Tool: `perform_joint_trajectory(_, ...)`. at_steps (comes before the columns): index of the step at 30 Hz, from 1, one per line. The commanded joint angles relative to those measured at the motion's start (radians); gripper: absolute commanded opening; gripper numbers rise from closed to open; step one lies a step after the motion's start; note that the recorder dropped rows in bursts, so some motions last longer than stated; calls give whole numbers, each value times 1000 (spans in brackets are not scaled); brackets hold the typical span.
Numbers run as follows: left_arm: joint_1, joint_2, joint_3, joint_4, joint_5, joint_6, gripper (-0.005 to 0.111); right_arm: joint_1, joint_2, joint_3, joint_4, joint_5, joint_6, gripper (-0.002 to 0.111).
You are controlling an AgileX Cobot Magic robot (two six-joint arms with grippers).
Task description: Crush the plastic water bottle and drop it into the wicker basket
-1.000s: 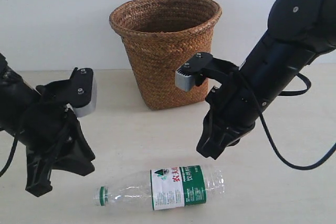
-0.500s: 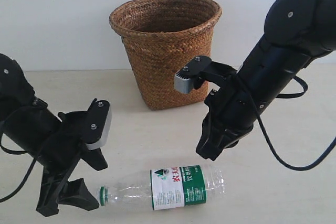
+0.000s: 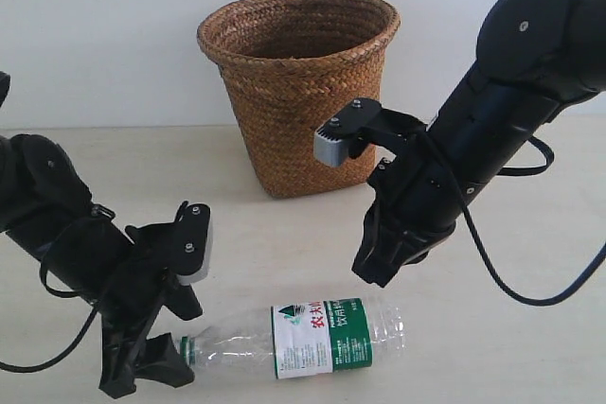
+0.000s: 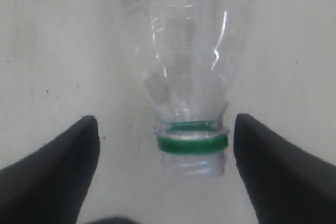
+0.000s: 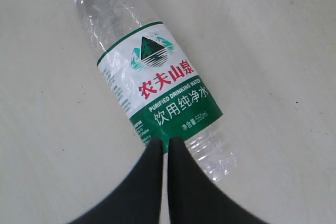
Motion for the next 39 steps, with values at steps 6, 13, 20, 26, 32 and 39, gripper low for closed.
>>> perform_joint_trajectory(6, -4, 85, 0, -69, -67, 35, 59, 0, -1, -7, 7, -10, 2, 0)
perform_joint_trajectory(13, -4, 87, 0, -65, -73, 35, 11, 0, -1, -7, 48, -22, 5, 0)
perform_joint_trajectory(20, -4, 87, 0, -65, -39, 34, 4, 45, 8, -7, 167, -45, 30, 0)
perform_joint_trajectory(26, -4, 87, 0, -65, -39, 21, 4, 112, 112, -13, 169, -89, 111, 0)
perform_joint_trajectory(32, -4, 98, 0, -65, -31, 9, 4, 151, 194, -63, 173, -98, 146, 0)
perform_joint_trajectory(39, -4, 97, 0, -65, -28, 9, 4, 160, 216, -90, 183, -112, 176, 0)
